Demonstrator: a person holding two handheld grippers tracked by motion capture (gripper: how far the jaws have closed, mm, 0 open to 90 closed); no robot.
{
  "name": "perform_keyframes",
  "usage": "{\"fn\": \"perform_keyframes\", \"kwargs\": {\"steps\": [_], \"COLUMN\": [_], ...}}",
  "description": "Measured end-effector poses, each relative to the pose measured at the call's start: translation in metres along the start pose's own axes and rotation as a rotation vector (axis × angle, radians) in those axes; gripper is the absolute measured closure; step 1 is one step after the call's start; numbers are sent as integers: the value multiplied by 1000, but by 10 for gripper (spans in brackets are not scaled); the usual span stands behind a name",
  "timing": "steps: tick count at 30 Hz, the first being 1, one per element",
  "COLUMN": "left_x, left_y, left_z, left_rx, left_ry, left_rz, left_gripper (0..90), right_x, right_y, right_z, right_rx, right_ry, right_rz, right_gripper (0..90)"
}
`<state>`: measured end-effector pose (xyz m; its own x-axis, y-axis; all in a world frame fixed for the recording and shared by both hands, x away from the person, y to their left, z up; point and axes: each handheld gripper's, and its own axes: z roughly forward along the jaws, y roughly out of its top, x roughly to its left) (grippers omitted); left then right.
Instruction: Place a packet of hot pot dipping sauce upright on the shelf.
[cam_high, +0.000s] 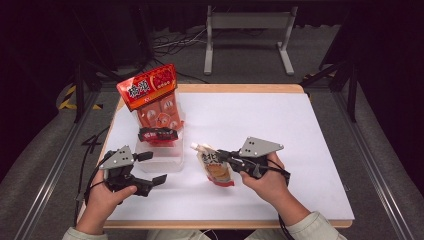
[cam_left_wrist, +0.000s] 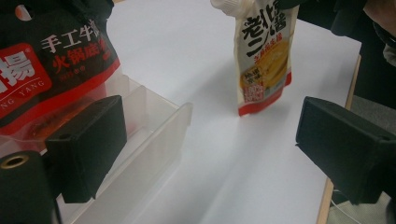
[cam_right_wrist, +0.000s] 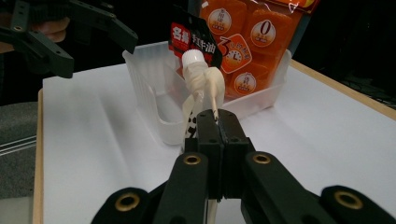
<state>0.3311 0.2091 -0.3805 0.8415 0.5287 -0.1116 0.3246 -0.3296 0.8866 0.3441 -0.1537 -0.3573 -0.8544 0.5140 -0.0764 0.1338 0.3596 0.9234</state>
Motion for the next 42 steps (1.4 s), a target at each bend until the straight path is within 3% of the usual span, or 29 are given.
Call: {"fn": "perform_keyframes", "kwargs": {"steps": [10,16,27,42], "left_x": [-6,-13,-22,-32], "left_y": [3,6,10,14], "left_z": [10,21,41,65], "left_rx": [-10,-84,-130,-111], "left_ry": [-30,-90,-144,-185], "left_rz": [9,-7,-14,26], "left_gripper": [96,94,90,180], "right_x": [3,12,16,26], "right_y": [6,10,13,13], "right_z": [-6,-7,-7,-2], "right_rx": [-42,-70,-109,-132], "right_ry": [10,44,78,116], "right_rz": [-10,-14,-2,-16], "right_gripper": [898,898,898,898]}}
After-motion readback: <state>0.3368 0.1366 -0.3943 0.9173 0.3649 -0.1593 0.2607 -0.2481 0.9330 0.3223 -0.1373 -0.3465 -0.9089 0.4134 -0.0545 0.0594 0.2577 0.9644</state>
